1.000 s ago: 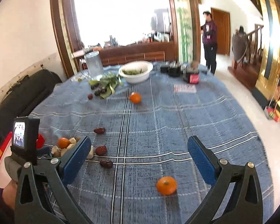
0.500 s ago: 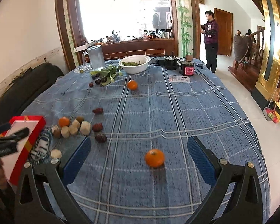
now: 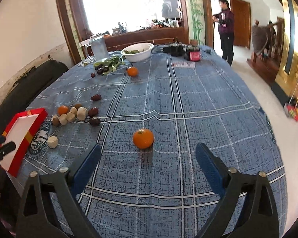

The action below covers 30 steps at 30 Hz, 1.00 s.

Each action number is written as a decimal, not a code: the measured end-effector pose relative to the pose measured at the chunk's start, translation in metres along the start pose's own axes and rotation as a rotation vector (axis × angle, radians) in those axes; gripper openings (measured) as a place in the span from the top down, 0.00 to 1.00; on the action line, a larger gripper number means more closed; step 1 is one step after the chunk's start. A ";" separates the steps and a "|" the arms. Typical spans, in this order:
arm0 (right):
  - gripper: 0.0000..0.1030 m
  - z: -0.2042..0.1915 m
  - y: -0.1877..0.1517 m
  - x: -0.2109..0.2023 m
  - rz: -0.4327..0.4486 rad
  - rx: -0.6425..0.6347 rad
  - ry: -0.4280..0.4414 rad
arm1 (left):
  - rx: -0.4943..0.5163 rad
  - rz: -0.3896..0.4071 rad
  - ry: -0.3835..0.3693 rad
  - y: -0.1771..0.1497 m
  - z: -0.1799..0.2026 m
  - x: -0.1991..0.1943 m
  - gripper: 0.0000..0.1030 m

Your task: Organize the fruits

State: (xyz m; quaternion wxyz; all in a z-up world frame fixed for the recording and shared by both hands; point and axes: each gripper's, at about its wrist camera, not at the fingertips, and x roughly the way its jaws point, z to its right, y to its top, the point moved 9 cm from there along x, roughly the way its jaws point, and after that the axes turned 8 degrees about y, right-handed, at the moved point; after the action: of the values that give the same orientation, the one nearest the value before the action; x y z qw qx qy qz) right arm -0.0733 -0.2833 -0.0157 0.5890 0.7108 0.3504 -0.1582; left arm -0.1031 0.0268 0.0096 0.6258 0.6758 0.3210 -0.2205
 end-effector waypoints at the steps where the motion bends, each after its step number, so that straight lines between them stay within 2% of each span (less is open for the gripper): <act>1: 0.10 -0.001 0.000 0.001 0.000 0.009 0.005 | 0.001 0.002 -0.002 -0.001 0.001 -0.001 0.01; 11: 0.10 -0.016 0.004 0.004 0.001 -0.032 0.023 | -0.042 0.015 0.032 0.007 -0.016 0.004 0.01; 26: 0.10 -0.022 0.012 0.019 -0.026 -0.045 0.024 | 0.004 -0.004 0.033 0.020 -0.001 0.027 0.01; 30: 0.17 -0.019 0.009 0.029 -0.055 -0.034 0.026 | 0.012 -0.014 0.034 0.022 0.001 0.034 0.01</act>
State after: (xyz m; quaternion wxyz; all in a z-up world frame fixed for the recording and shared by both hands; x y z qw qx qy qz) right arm -0.0509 -0.2565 -0.0226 0.5920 0.6928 0.3798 -0.1591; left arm -0.0637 0.0305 0.0009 0.6145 0.6811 0.3349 -0.2154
